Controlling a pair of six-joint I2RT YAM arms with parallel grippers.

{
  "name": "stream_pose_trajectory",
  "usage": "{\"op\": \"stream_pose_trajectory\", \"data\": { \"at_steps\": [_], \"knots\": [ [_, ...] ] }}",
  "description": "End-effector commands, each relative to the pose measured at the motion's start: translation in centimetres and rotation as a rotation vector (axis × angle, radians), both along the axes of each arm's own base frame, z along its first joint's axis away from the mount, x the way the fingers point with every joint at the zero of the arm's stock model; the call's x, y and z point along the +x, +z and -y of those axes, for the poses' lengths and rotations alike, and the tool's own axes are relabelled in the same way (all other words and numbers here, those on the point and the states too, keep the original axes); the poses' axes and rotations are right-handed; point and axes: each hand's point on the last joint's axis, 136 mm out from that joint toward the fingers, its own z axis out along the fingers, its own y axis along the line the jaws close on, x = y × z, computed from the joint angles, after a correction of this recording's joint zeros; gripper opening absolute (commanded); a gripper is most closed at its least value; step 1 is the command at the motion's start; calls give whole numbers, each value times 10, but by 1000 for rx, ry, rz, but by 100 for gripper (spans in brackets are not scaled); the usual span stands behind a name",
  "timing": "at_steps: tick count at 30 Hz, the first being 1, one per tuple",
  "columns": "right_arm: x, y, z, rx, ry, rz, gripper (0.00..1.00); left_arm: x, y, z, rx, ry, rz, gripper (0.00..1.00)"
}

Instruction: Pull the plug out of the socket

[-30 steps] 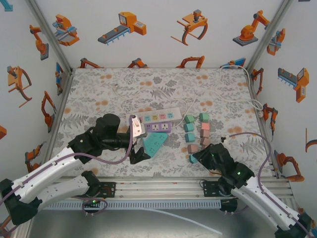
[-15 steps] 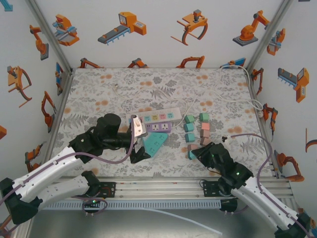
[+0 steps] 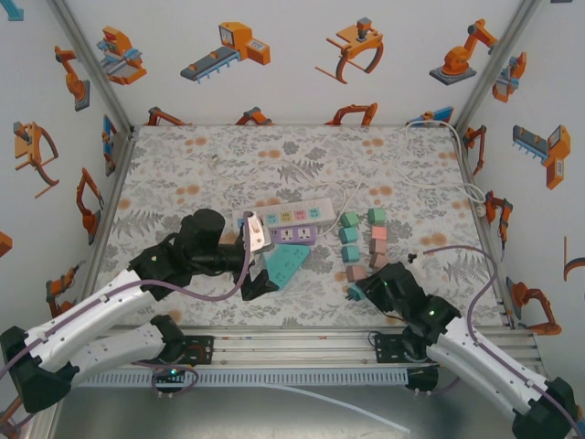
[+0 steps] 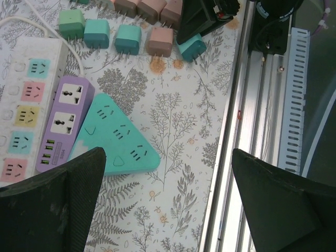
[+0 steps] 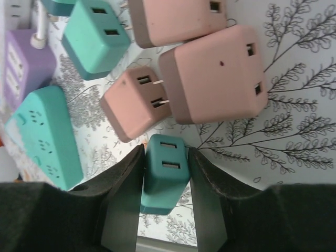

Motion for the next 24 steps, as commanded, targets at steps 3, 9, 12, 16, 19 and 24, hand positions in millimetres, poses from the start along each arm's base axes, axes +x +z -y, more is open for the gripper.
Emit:
{"op": "stream_pose_trajectory", "data": {
  "at_steps": [3, 9, 12, 16, 19, 24],
  "knots": [
    [5, 5, 8, -54, -47, -14, 41, -1, -2, -4, -1, -2, 43, 97],
    [6, 16, 13, -73, -60, 8, 46, 2, -2, -4, -3, 8, 59, 97],
    [6, 26, 15, -62, -64, 33, 51, 2, -2, -3, -4, 6, 56, 97],
    [5, 44, 17, -72, -34, 74, 56, 3, -3, -1, -2, 6, 53, 97],
    [10, 69, 24, -124, -22, 145, 58, 9, -2, -2, 1, 37, 61, 97],
    [29, 131, 52, -454, 23, 326, 73, 32, 2, -8, -3, 173, 99, 97]
  ]
}}
